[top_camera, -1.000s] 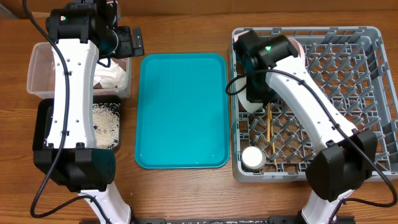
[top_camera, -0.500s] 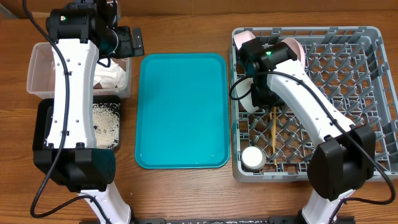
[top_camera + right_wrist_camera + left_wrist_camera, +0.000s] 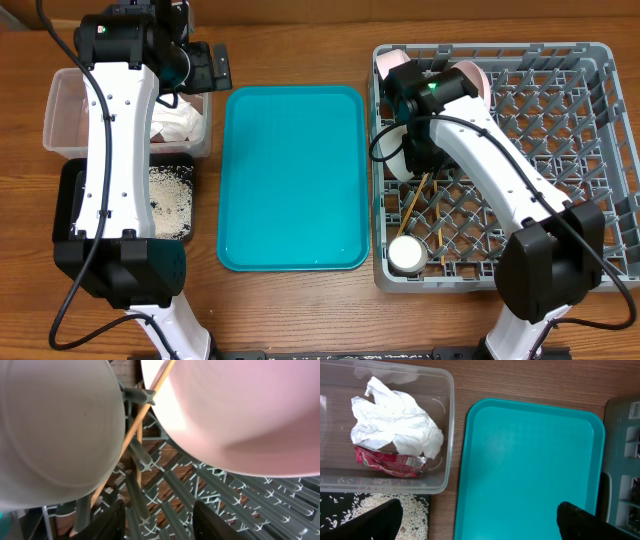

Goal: Sort waste into correct bins and load items into the dishwasher

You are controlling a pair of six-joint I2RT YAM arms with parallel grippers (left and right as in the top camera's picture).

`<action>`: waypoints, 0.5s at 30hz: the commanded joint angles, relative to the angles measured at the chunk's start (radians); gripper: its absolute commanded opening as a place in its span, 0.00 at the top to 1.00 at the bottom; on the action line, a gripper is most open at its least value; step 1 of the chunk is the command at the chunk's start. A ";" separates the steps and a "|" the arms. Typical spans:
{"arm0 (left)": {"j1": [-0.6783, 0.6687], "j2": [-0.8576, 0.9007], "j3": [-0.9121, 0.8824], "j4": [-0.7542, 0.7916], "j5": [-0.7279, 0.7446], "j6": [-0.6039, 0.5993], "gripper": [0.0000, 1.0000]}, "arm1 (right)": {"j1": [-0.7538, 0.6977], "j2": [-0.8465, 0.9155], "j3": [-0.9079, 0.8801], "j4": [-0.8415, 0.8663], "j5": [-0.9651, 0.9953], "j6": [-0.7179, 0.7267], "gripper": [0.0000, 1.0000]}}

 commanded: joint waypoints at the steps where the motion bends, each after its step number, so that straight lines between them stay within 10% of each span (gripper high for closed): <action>1: -0.002 -0.002 0.013 0.003 0.011 -0.003 0.00 | -0.004 -0.116 0.019 0.013 -0.040 -0.024 0.55; 5: -0.002 -0.002 0.013 0.003 0.011 -0.003 0.00 | 0.004 -0.218 0.060 0.034 -0.183 -0.021 0.48; 8: -0.002 -0.002 0.013 0.003 0.011 -0.003 0.00 | 0.011 -0.295 0.084 0.039 -0.253 -0.016 0.00; 15: -0.002 -0.002 0.013 0.003 0.011 -0.003 0.00 | 0.011 -0.475 0.101 0.021 -0.370 0.042 0.00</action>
